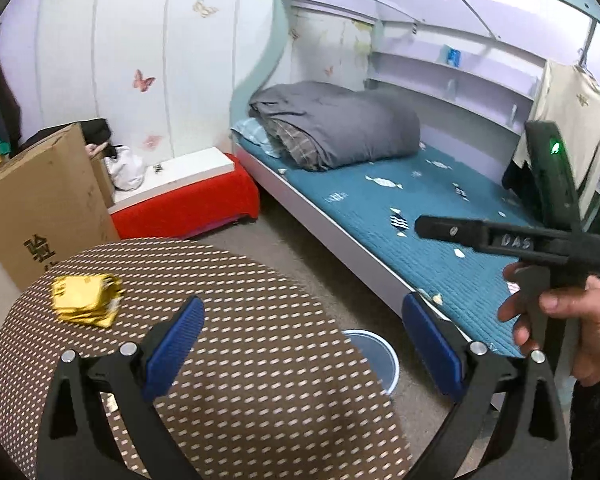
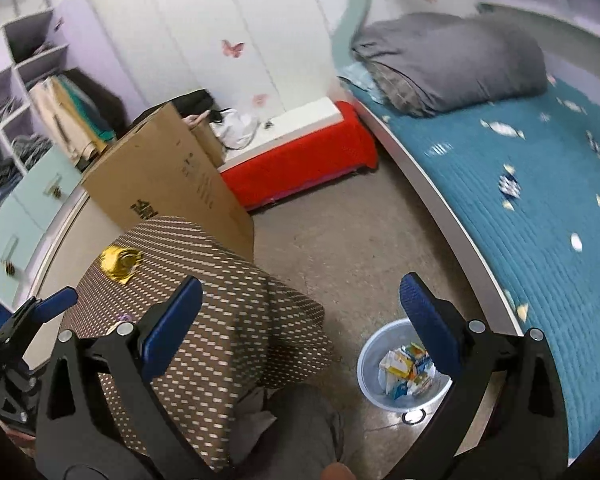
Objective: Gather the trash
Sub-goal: 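Move both tools back over the table, then grasp the tag with purple ring with the left gripper while the right grasps the yellow packets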
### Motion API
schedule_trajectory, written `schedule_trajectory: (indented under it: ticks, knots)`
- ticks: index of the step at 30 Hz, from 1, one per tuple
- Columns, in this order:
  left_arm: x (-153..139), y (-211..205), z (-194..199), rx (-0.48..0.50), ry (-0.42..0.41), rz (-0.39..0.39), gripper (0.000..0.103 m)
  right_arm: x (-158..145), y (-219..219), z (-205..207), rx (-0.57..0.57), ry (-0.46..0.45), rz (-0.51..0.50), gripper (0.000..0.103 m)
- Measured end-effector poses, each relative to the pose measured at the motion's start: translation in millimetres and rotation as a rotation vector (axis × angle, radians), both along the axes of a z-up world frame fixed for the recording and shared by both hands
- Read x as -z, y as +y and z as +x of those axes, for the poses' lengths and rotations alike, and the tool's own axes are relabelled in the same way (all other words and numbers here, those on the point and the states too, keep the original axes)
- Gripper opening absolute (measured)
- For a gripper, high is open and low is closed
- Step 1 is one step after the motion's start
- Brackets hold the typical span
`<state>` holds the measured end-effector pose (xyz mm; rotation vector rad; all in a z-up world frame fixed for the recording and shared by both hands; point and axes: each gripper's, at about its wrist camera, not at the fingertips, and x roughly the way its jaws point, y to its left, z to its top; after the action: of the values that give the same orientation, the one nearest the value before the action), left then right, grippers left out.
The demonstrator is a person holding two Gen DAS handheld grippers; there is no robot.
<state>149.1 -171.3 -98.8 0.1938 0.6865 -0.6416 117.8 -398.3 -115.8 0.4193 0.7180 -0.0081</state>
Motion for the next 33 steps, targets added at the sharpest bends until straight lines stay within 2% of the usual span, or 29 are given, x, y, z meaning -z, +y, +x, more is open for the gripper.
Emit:
schedule_trajectory:
  ticks: [7,11,16,22,30,31,32,33]
  knots:
    - [5,63,7,-0.106,0.012,-0.029,0.097,-31,56,12,-0.101,-0.039,-0.072,0.097]
    - [14,99,12,-0.176,0.031,-0.047,0.097,-36,84,19,-0.159,-0.040,-0.113,0.097]
    - [31,129,23,-0.230,0.060,-0.025,0.097,-33,108,28,-0.198,-0.036,-0.119,0.097]
    - [54,134,38,-0.244,0.085,0.043,0.097,-19,128,35,-0.228,-0.003,-0.143,0.097]
    - [76,108,61,-0.177,0.070,0.159,0.096,2,137,40,-0.240,0.044,-0.154,0.097]
    - [79,105,64,-0.166,0.073,0.167,0.095,5,137,41,-0.241,0.048,-0.149,0.097]
    - [81,103,67,-0.150,0.079,0.174,0.085,6,136,41,-0.242,0.050,-0.147,0.097]
    - [85,100,71,-0.131,0.098,0.188,0.070,7,137,42,-0.242,0.053,-0.144,0.097]
